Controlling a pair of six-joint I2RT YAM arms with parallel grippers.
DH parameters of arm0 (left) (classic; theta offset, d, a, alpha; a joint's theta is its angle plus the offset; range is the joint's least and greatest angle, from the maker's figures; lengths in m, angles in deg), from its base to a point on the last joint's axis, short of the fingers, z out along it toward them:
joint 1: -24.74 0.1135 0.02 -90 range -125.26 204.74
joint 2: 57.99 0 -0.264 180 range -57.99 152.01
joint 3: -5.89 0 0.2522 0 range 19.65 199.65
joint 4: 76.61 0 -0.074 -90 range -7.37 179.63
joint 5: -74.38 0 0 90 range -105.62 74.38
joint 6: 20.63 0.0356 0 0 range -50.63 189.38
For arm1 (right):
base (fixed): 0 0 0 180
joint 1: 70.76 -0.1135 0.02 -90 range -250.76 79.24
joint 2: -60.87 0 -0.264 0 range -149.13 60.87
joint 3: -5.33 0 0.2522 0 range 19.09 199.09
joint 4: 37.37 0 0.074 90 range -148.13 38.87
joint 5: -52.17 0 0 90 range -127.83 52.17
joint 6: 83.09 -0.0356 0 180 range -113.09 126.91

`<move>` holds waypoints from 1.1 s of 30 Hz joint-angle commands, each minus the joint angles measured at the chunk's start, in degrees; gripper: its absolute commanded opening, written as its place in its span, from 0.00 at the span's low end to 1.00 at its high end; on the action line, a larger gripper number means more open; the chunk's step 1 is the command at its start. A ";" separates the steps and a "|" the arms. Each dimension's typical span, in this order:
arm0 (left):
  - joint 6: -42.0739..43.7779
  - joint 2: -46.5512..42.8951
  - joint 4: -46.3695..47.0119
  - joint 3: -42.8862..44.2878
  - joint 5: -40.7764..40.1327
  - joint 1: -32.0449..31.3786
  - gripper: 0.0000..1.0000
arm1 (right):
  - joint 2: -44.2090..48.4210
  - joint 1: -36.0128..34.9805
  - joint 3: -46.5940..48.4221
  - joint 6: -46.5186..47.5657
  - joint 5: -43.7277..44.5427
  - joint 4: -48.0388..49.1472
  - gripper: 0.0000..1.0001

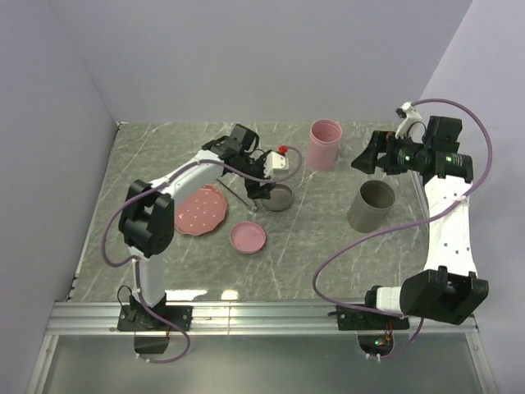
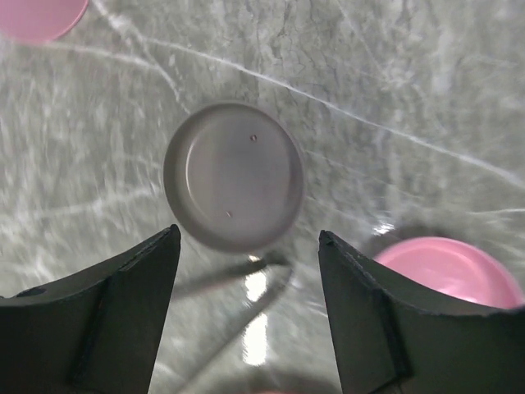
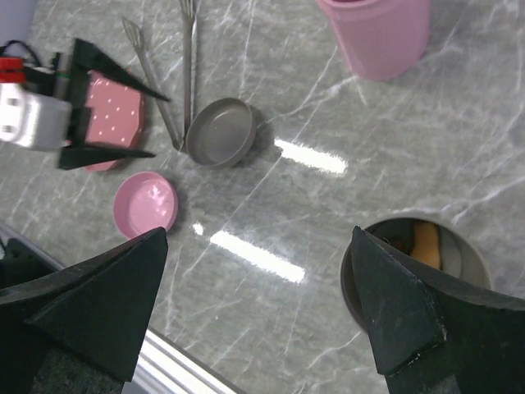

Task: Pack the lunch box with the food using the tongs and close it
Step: Pick up the lid of the lunch box with the left arm

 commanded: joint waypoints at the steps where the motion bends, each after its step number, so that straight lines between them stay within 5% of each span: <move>1: 9.69 3.68 -2.70 4.78 -0.91 -1.36 0.73 | 2.09 1.72 -1.78 0.92 -3.20 -1.68 1.00; 23: 15.59 11.60 -2.53 2.15 -0.91 -4.44 0.55 | 2.80 9.10 -2.58 0.39 -5.04 -2.47 1.00; 29: 14.00 11.96 -0.86 1.97 -2.24 -5.05 0.32 | 2.71 9.98 -2.23 0.13 -5.22 -2.30 1.00; 33: 14.35 11.43 -1.56 1.44 -2.06 -5.49 0.30 | 2.19 10.16 -2.23 -0.13 -5.92 -1.95 1.00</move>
